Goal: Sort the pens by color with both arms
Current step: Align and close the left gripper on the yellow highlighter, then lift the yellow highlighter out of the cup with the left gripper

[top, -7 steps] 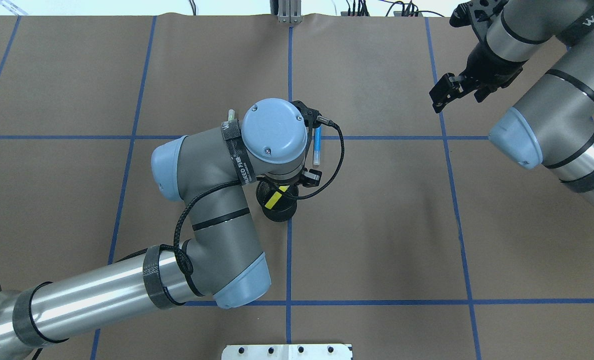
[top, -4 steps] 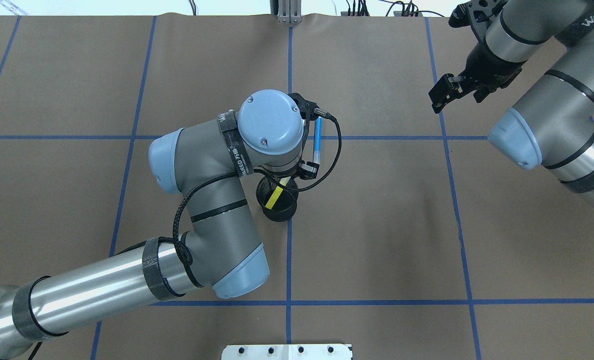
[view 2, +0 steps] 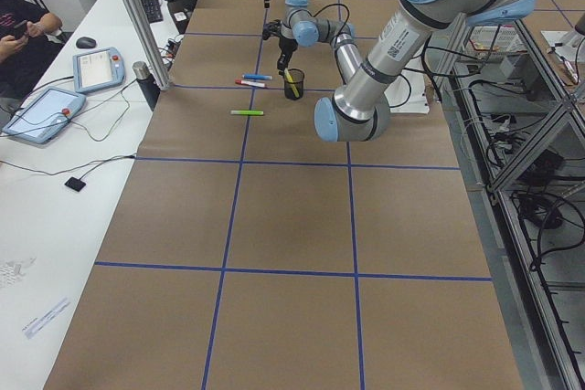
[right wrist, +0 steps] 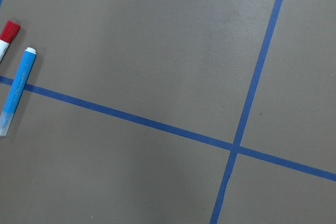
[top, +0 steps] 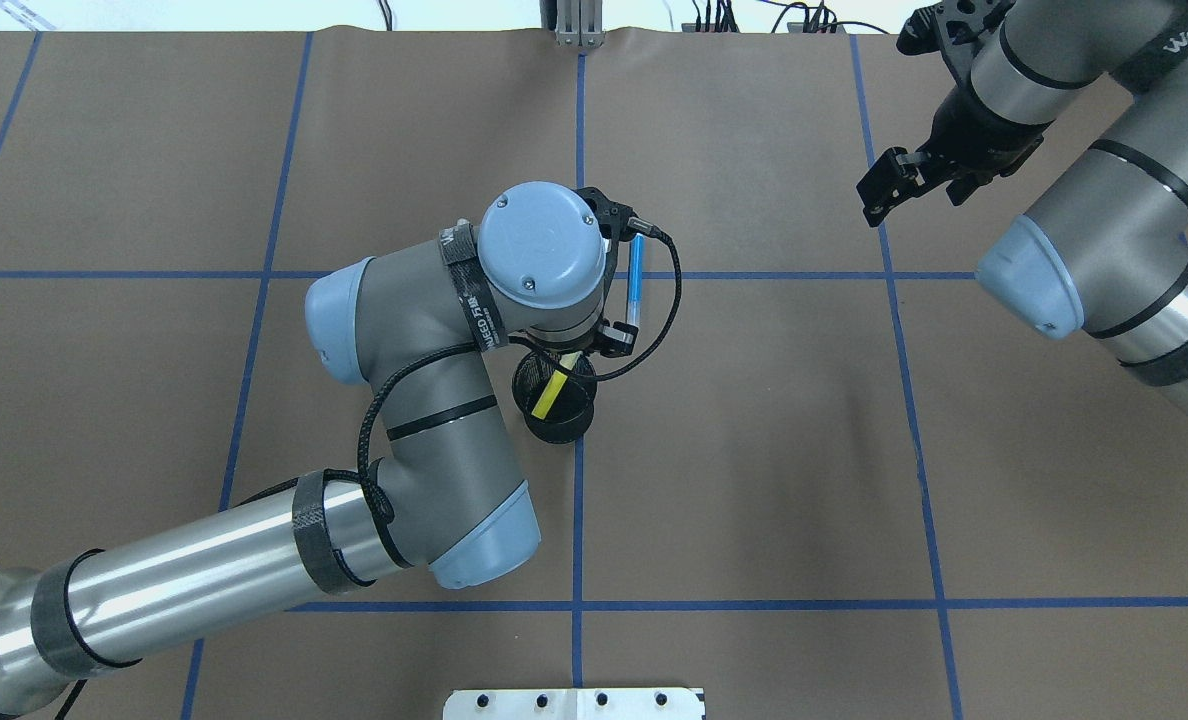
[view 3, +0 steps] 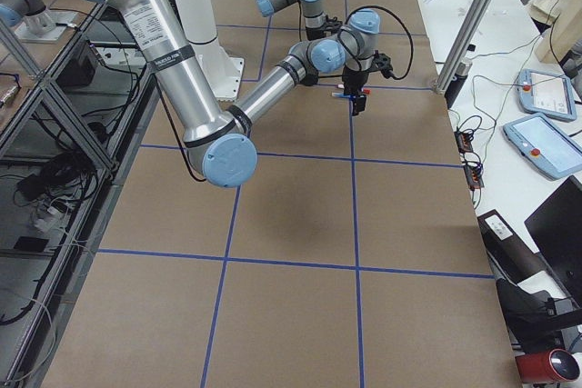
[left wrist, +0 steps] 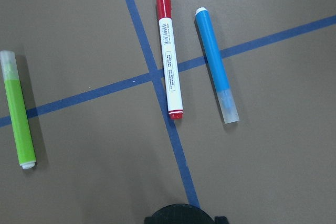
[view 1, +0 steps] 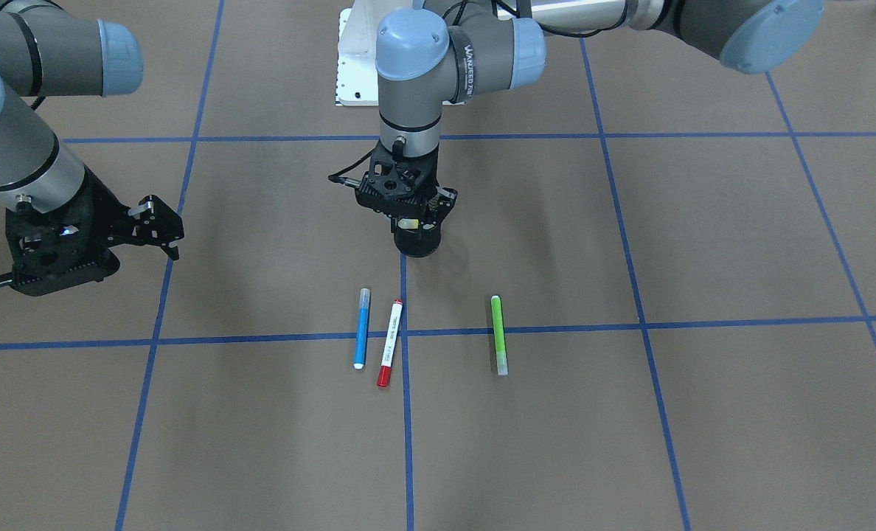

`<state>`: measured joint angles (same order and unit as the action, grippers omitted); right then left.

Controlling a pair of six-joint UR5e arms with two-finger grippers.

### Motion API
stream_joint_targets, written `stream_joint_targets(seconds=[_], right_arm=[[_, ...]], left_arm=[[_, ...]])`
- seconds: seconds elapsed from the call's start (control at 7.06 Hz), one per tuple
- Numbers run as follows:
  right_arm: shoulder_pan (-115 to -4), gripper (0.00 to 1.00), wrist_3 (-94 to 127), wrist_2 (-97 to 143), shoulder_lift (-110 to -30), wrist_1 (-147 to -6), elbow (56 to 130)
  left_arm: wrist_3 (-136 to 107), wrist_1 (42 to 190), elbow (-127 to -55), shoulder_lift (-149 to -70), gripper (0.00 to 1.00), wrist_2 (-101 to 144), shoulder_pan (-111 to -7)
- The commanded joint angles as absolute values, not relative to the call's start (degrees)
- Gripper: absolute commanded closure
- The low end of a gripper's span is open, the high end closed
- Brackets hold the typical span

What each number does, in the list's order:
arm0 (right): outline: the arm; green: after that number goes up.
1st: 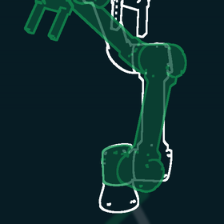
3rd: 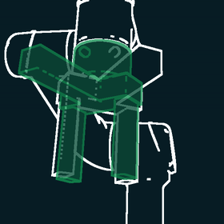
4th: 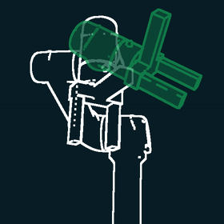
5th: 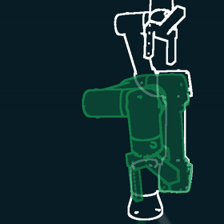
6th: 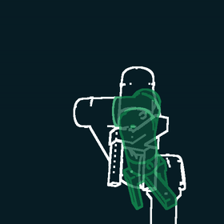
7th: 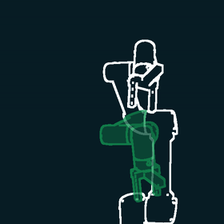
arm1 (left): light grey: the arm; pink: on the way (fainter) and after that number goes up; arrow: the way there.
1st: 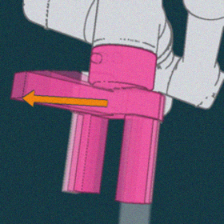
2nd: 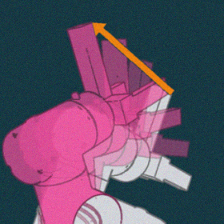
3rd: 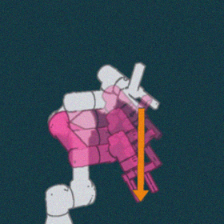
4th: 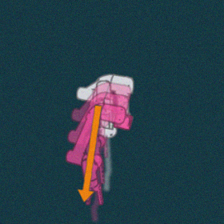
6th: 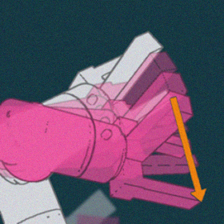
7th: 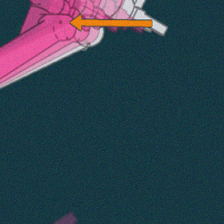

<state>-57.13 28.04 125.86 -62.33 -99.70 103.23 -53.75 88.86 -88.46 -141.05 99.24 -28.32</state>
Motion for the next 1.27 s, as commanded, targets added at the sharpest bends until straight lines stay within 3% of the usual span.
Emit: stream_joint_targets(seconds=[0.0,0.71,1.13], right_arm=[[-57.1,0.01,28.0,125.9,-62.3,-99.8,103.3],[-57.1,0.01,28.0,125.9,-62.3,-99.8,103.3],[-57.1,0.01,28.0,125.9,-62.3,-99.8,103.3]], left_arm=[[-53.9,88.8,-88.6,-140.9,0.58,99.3,-28.3],[-54.1,88.4,-90.2,-140.7,1.0,99.6,-28.4],[-54.1,86.4,-95.4,-140.6,1.0,100.3,-30.0]])
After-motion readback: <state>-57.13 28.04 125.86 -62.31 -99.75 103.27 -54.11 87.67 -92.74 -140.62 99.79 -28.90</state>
